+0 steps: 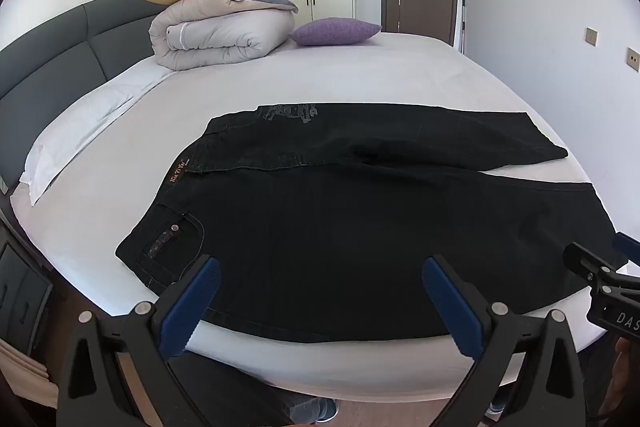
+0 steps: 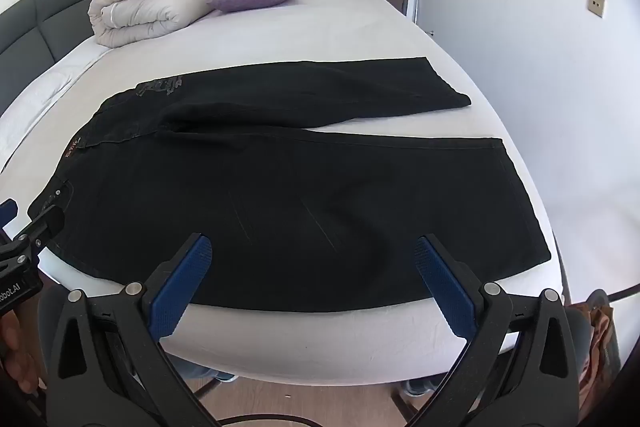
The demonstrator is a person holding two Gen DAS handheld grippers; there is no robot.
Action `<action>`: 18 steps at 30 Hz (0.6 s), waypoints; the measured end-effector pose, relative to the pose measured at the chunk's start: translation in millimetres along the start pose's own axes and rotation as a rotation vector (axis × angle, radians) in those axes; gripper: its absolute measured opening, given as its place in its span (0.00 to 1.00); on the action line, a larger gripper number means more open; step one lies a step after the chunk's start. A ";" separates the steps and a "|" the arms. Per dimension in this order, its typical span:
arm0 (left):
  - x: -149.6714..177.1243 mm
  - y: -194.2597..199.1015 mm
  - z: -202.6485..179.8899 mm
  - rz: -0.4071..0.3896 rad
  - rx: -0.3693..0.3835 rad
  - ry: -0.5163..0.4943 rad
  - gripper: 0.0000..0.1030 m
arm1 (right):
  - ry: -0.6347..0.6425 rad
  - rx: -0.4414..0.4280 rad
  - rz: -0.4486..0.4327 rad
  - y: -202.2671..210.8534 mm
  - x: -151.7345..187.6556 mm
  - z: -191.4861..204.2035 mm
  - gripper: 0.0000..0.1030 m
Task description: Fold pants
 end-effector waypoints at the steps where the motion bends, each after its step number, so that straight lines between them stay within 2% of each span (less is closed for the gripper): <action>1: 0.0 0.0 0.0 0.001 -0.001 -0.001 1.00 | 0.001 0.001 0.001 0.0 0.1 -0.1 1.00; 18: -0.1 0.0 0.1 -0.001 -0.004 -0.004 1.00 | 0.004 0.005 0.002 -0.1 0.2 -0.3 1.00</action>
Point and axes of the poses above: each gripper's, at about its wrist camera, not at the fingertips, and y roughly against the way its jaws point, z to its left, x to its underside, the point moved 10 cm from there along -y, roughly the way its jaws point, and after that the axes turned 4 degrees about y, right-handed, at the moved point
